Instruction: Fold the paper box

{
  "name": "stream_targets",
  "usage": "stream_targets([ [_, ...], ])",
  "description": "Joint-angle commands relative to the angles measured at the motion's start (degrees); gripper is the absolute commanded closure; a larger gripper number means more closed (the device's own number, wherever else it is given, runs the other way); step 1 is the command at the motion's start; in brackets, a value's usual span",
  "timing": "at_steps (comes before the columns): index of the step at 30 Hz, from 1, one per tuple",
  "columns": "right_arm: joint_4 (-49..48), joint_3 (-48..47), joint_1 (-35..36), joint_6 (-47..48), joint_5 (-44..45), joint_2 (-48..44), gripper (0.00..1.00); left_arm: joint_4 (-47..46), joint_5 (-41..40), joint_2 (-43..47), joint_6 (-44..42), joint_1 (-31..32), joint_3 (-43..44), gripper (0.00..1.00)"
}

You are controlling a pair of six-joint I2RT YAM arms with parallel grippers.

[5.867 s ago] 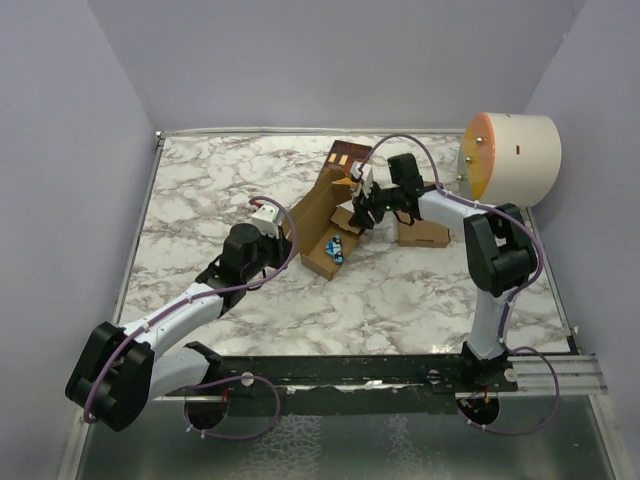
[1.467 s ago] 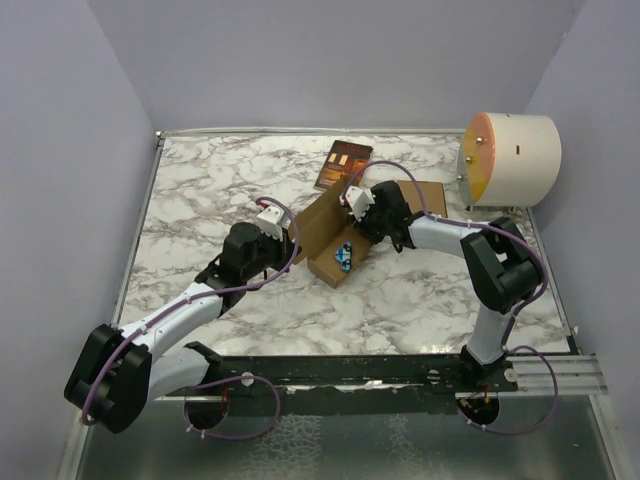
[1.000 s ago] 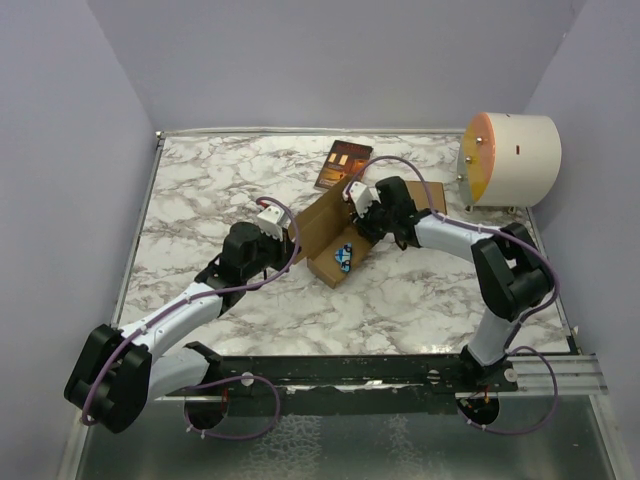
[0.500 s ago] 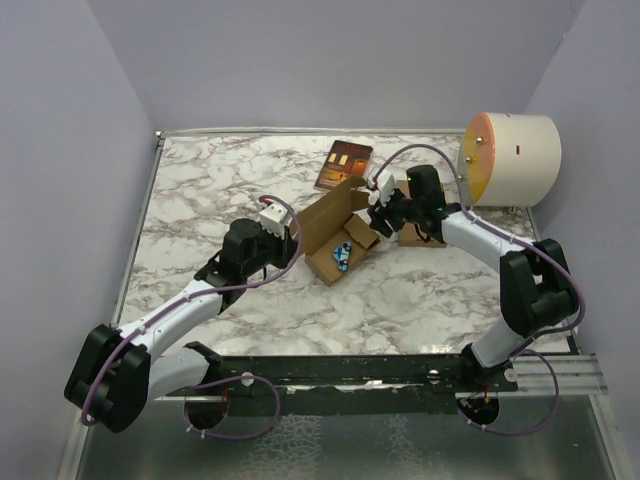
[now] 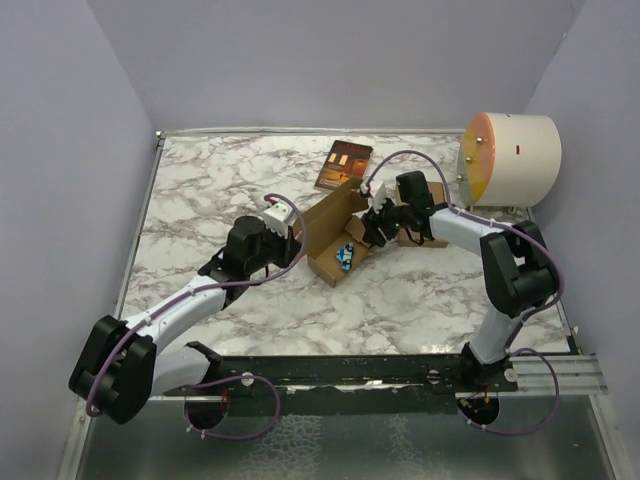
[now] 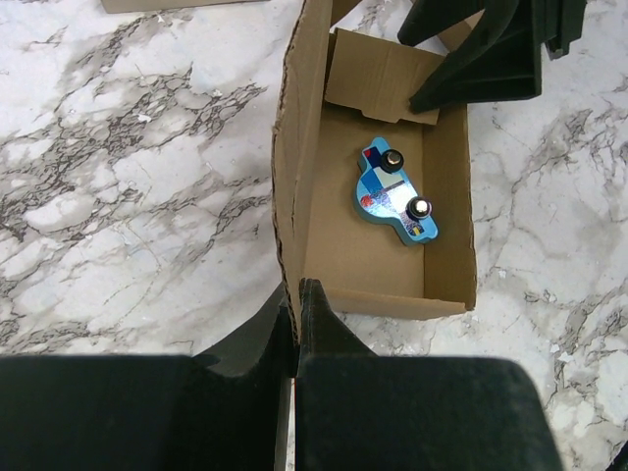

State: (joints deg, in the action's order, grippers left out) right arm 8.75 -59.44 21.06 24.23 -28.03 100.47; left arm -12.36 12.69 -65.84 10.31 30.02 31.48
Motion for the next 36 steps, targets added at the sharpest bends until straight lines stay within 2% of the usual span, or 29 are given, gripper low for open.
stream_targets([
  [1,-0.68,-3.0,0.72,-2.17,0.87,3.44,0.45,-2.02,2.55,-0.76,-0.84,-0.09,1.92,1.0],
  [8,-2.85,-2.91,1.63,-1.84,7.27,5.69,0.7,-2.71,3.42,-1.37,-0.68,-0.02,2.13,1.0],
  [9,-3.13,-2.76,1.8,-1.62,8.27,6.04,0.74,-2.8,3.48,-1.42,-0.64,-0.05,2.17,1.0],
  [12,-4.82,-1.73,2.76,-0.26,13.65,6.74,0.97,-2.76,3.65,-1.4,-0.49,0.01,2.26,1.0],
  [13,-5.59,-1.35,3.14,0.41,16.15,6.8,0.99,-2.76,3.69,-1.23,-0.47,0.03,2.27,1.0],
  [17,-8.19,0.46,3.55,2.23,21.44,5.13,0.99,-2.76,3.75,-0.96,-0.45,-0.05,2.09,1.0],
  [21,-6.14,0.07,3.55,1.79,17.66,4.46,0.98,-2.86,3.83,-1.12,-0.55,-0.05,2.17,1.0],
  [26,-4.78,-0.58,3.55,0.62,13.18,3.12,0.76,-2.7,3.7,-0.96,-0.55,-0.05,2.18,1.0],
  [36,-5.77,-0.67,3.55,-1.62,11.8,1.33,0.68,-2.56,3.7,-0.95,-0.56,-0.05,2.18,1.0],
])
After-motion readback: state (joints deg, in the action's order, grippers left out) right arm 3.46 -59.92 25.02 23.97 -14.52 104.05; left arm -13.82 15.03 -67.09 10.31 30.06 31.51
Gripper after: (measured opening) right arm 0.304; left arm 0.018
